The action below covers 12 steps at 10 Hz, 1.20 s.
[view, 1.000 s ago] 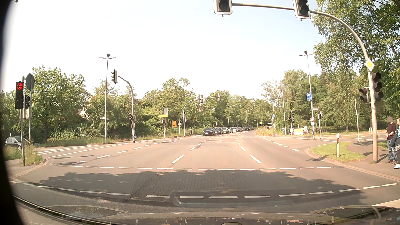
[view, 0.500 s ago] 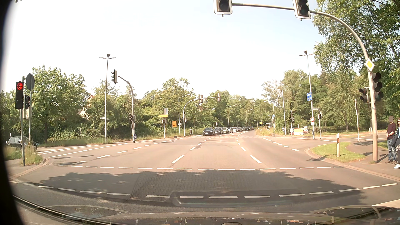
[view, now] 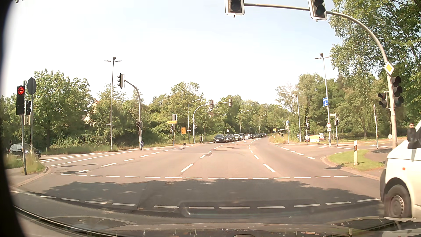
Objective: Follow the waypoints while adhering to traffic rules and regulations
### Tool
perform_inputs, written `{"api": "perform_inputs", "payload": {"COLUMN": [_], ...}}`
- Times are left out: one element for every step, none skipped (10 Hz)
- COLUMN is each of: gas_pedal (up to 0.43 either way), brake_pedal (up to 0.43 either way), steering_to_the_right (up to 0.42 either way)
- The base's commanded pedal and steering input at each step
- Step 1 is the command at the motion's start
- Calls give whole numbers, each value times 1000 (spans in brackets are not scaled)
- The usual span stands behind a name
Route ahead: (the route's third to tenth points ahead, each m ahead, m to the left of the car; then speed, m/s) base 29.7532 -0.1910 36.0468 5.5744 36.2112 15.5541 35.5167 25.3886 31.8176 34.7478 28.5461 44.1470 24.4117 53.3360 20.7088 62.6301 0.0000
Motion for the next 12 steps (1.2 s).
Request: {"api": "perform_inputs", "payload": {"gas_pedal": [0,0,0,0,0,0,0,0,0,0,0,0], "brake_pedal": [226,226,226,226,226,226,226,226,226,226,226,226], "steering_to_the_right": [-3,-3,-3,-3,-3,-3,-3,-3,-3,-3,-3,-3]}}
